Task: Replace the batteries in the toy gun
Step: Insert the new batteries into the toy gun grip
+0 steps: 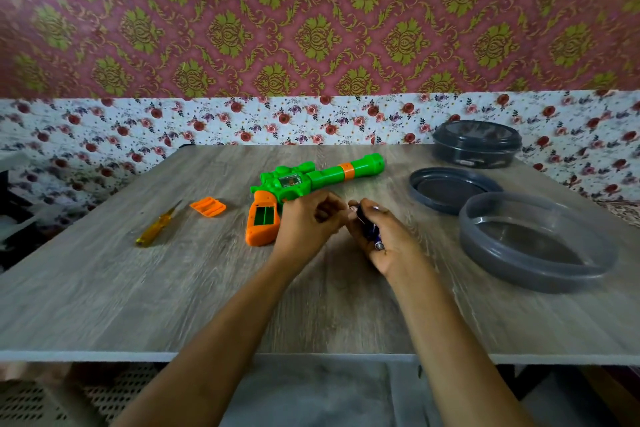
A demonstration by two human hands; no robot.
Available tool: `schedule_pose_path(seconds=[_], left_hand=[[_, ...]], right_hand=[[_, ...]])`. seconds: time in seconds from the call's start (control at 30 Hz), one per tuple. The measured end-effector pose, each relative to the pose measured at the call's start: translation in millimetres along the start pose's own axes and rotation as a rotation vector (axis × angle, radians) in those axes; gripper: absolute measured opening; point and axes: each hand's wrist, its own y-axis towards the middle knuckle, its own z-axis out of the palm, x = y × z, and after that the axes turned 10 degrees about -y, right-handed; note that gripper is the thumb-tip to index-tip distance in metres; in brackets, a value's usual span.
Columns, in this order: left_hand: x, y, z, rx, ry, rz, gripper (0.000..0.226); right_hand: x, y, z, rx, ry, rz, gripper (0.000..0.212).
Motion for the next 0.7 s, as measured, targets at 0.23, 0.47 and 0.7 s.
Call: schedule_pose_path(seconds=[0.23, 0.47, 0.7], left_hand=[[-2.2, 0.7, -12.3, -0.199, -0.343, -0.206, 0.011], [-2.3, 1.8, -13.0, -0.058, -0.423, -0.258, 0.021], [0.2, 5.7, -19.7, -0.186, -0.309, -0.187, 0.025]], right_hand=[[-4.6, -8.0, -0.3, 0.073, -0.345, -0.046, 0.007], [-5.0, -12.1, 0.2, 0.181, -0.432, -0.079, 0.008], [-3.5, -11.6, 3.4, 0.139, -0.495, -0.049, 0.010]])
